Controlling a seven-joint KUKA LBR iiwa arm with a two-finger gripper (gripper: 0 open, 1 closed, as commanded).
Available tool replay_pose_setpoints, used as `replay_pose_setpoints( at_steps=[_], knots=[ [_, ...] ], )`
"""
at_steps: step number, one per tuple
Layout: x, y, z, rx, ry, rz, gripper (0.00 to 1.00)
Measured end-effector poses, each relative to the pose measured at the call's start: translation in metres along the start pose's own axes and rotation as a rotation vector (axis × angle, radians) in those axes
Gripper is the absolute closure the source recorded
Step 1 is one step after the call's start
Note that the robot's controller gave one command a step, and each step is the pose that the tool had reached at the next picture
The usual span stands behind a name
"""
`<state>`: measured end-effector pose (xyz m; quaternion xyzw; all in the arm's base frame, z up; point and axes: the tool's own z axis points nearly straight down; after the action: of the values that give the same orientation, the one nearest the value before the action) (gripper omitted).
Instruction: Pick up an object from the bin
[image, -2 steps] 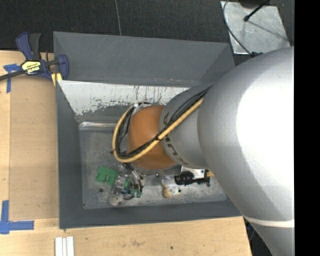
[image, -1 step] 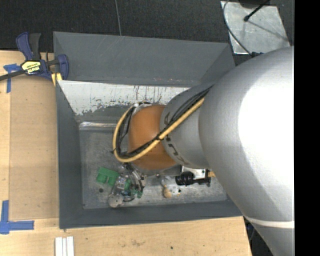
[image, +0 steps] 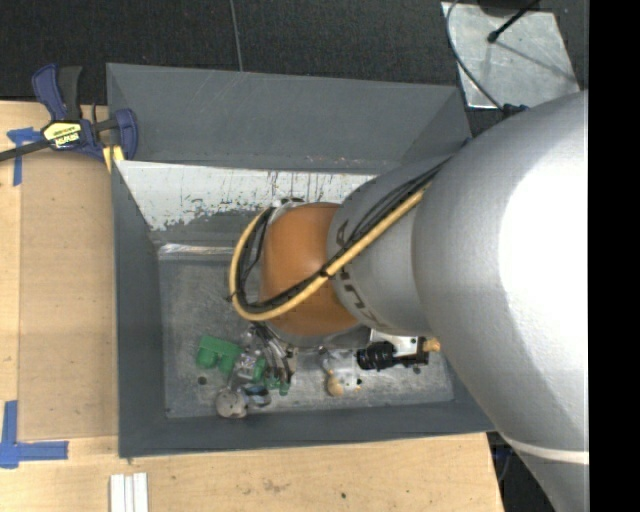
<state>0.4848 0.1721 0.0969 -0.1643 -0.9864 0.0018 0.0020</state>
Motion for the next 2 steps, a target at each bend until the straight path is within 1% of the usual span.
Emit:
replay_pose_setpoints(
  at_steps=[1, 2],
  knots=[
    [-0.001, 0.001, -0.021, -0.004, -0.003, -0.001, 1.0],
    [-0.002, 0.002, -0.031, -0.008, -0.009, -0.001, 1.0]
  ],
)
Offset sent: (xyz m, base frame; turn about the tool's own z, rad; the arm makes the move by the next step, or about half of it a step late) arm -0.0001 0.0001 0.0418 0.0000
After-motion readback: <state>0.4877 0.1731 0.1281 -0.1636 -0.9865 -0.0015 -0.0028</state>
